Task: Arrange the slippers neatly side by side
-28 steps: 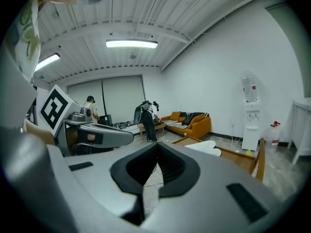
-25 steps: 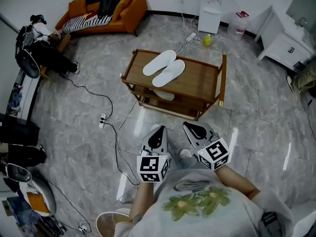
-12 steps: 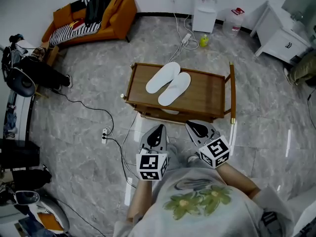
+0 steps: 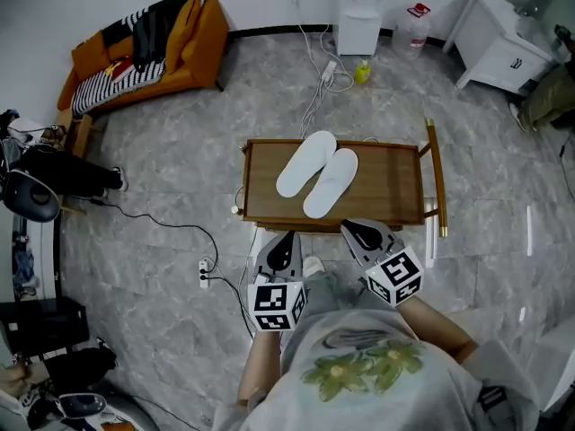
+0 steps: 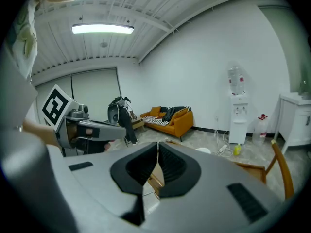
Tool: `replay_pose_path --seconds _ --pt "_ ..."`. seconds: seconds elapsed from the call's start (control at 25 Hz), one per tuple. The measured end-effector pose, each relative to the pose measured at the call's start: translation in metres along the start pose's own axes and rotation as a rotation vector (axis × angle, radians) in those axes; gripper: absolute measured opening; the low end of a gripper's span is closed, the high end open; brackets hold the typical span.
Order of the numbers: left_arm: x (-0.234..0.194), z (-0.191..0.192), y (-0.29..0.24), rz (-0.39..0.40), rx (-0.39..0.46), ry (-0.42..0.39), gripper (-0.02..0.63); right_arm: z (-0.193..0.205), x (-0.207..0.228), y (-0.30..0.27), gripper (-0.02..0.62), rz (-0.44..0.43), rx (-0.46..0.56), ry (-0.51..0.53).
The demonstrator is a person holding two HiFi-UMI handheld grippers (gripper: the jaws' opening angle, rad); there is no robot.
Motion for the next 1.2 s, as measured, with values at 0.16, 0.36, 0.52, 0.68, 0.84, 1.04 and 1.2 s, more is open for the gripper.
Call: replay_pose_path --seconds 0.16,0.36,0.52,0.68,0.84,1.04,1.2 --pt "-0.015 -0.007 -0.019 0.049 -0.019 -0.016 0.015 -0.006 0.004 -0.016 0.011 0.026 0.003 -0.032" --pt "-0.031 -0.016 -0.039 0.112 -0.034 -0.039 0.015 -0.015 0.009 -0.033 0.048 0.085 0.026 -0.074" --pt "-0.035 -0.018 -0.052 0.138 -0.048 -0.044 0.015 -0.017 0.016 -0.04 0.081 0.121 0.006 -0.078" --pt "-0.034 -0.01 -0.066 0.149 -0.089 -0.032 0.015 -0.008 0.029 -0.051 0.118 0.135 -0.052 -0.085" --pt "-0.034 -0.014 -0.081 0.139 -0.111 -0.052 0.015 -0.004 0.048 -0.066 0.143 0.136 -0.101 -0.096" --pt "-0.039 -0.029 -0.094 0.109 -0.117 -0.072 0.015 0.003 0.069 -0.082 0.153 0.145 -0.158 -0.095" --pt "-0.042 -0.026 -0.106 0.098 -0.134 -0.074 0.015 0.011 0.084 -0.097 0.158 0.159 -0.19 -0.093"
Point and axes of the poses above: the fingertips, and each gripper's own axes: y backward along the fingers, x to its right, z out of its underside, the point moved 9 cm from there along y, backward along the fingers, and after that the axes turned 11 degrees about -x, right-handed, at the moved point
